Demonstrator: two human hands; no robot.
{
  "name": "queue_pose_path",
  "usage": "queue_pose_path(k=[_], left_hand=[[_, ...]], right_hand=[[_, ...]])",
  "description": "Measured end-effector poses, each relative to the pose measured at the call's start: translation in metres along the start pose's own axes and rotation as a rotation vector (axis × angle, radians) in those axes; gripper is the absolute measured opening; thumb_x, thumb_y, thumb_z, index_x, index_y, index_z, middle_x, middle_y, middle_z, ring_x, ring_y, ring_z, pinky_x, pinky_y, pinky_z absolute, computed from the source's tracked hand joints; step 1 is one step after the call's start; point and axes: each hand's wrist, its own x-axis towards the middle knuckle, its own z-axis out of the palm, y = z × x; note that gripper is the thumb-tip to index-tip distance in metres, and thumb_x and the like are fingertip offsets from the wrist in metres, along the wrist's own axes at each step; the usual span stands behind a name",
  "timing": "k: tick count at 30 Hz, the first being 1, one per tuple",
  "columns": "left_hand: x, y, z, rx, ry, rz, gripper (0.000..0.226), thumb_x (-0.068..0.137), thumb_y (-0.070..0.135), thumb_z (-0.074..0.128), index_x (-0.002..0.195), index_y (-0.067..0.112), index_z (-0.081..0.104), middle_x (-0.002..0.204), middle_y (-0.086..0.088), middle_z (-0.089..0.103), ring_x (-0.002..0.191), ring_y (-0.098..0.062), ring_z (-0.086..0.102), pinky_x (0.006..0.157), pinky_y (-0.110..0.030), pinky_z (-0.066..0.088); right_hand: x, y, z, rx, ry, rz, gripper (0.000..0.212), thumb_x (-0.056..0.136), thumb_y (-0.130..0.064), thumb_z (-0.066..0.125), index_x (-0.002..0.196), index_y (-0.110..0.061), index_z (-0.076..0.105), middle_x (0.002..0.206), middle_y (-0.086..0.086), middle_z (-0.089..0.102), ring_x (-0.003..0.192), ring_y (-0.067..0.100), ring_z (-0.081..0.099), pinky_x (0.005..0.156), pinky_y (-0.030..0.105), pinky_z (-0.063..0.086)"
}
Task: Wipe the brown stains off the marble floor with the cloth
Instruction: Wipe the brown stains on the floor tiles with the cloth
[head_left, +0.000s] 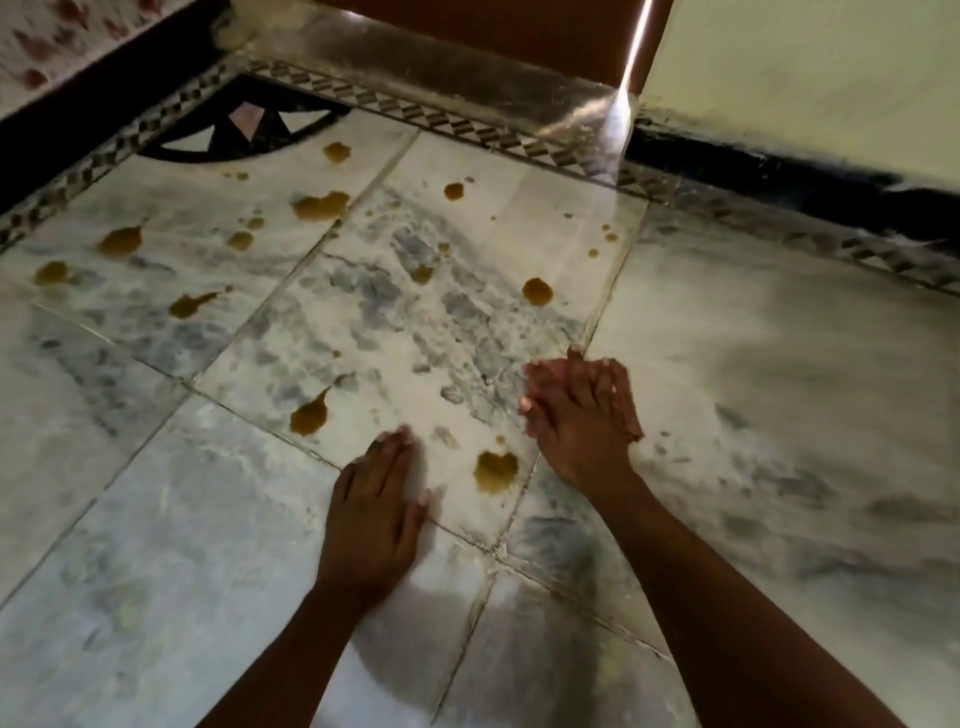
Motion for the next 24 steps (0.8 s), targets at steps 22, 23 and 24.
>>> queue_pose_path(k=[22,23,24], left_hand=[[0.004,-0.006,0.006,0.032,0.021,-0.07,0.059,0.102,0.023,0.042,0.161,0.017,0.043,0.173,0.001,0.034,0.159,-0.018,0.034,0.12,-0.045,0.037],[0.005,-0.007,0.005,0.039,0.015,-0.07,0.06,0.102,0.024,0.041,0.161,0.017,0.044,0.173,0.001,0.034,0.159,-0.019,0.034,0.119,-0.046,0.037],[0.006,-0.005,0.004,0.044,0.008,-0.071,0.06,0.102,0.024,0.041,0.161,0.017,0.043,0.173,0.0,0.034,0.159,-0.019,0.035,0.119,-0.046,0.038]], right_hand=[[-0.05,-0.033,0.036,-0.211,0.071,-0.053,0.062,0.109,-0.062,0.029,0.165,-0.053,0.006,0.179,0.001,-0.008,0.162,0.041,-0.017,0.13,0.063,0.001],[-0.066,-0.031,0.038,-0.218,0.063,-0.105,0.061,0.109,-0.061,0.03,0.165,-0.053,0.006,0.18,0.0,-0.007,0.163,0.039,-0.015,0.131,0.061,0.003],[-0.082,-0.024,0.036,-0.221,0.055,-0.136,0.061,0.109,-0.059,0.031,0.165,-0.054,0.006,0.18,-0.001,-0.006,0.164,0.037,-0.013,0.131,0.06,0.005]])
